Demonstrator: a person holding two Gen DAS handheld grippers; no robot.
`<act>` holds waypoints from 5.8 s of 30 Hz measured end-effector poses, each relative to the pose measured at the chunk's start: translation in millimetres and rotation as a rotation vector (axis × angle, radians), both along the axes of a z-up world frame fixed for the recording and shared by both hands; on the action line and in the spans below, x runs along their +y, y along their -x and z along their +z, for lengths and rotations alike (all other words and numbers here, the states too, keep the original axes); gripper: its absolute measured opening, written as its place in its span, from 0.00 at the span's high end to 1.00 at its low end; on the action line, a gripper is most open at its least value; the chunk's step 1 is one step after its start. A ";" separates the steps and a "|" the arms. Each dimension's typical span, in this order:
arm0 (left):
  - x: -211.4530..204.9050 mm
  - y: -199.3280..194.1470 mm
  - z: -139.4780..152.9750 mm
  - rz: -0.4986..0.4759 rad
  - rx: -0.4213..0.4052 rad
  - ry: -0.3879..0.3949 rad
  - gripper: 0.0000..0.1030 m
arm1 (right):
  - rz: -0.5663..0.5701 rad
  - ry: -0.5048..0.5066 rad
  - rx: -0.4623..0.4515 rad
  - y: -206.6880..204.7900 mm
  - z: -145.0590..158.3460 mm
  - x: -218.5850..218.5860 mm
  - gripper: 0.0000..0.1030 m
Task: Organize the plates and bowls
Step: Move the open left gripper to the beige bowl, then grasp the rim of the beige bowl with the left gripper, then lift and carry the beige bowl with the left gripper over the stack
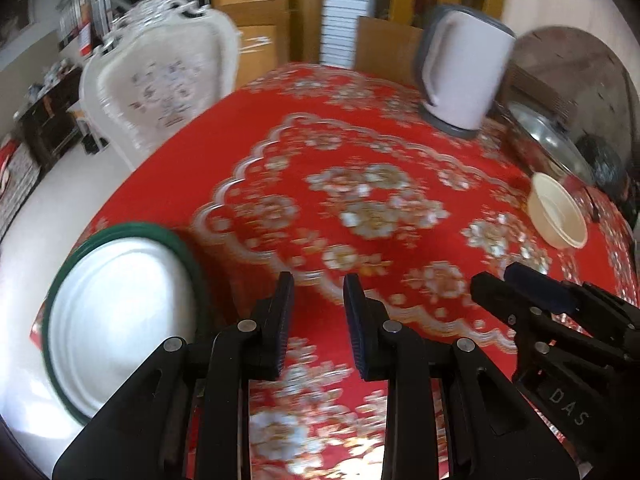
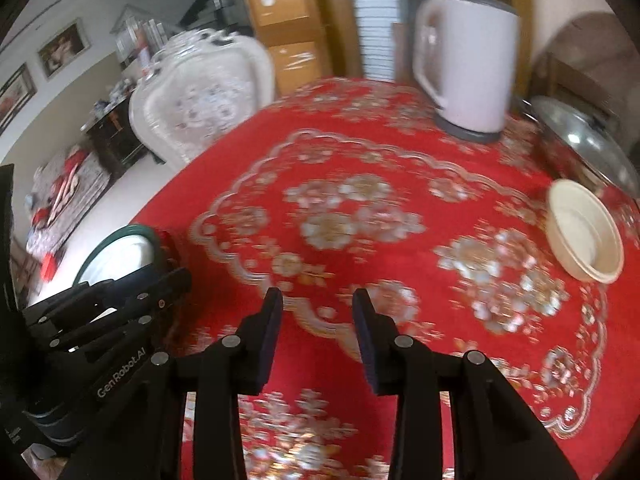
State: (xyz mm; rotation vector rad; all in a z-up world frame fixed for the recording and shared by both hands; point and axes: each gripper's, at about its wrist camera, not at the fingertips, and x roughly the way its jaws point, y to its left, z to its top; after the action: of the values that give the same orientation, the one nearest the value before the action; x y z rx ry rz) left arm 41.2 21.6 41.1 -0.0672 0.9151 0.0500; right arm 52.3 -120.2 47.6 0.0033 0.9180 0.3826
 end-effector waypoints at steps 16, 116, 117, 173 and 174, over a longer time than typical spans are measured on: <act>-138.3 -43.9 -7.4 -0.231 0.024 -0.012 0.75 | -0.272 -0.051 0.044 -12.4 -13.0 -152.6 0.64; -45.3 4.1 -41.4 -0.092 0.081 0.106 0.75 | -0.077 -0.094 0.088 15.6 -41.1 -81.4 0.73; -38.3 6.5 -38.8 -0.082 0.072 0.109 0.75 | -0.069 -0.095 0.084 16.7 -39.8 -77.2 0.73; 155.8 84.6 20.9 0.295 -0.113 0.139 0.75 | 0.303 0.019 -0.073 26.0 15.8 137.1 0.73; 160.1 85.6 18.9 0.305 -0.108 0.141 0.75 | 0.309 0.020 -0.072 25.5 15.1 139.6 0.73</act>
State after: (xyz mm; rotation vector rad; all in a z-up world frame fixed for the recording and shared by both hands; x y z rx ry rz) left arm -44.4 181.7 60.0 -0.3371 0.7938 0.2631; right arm 26.8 19.4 62.7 -0.1708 0.8523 0.6563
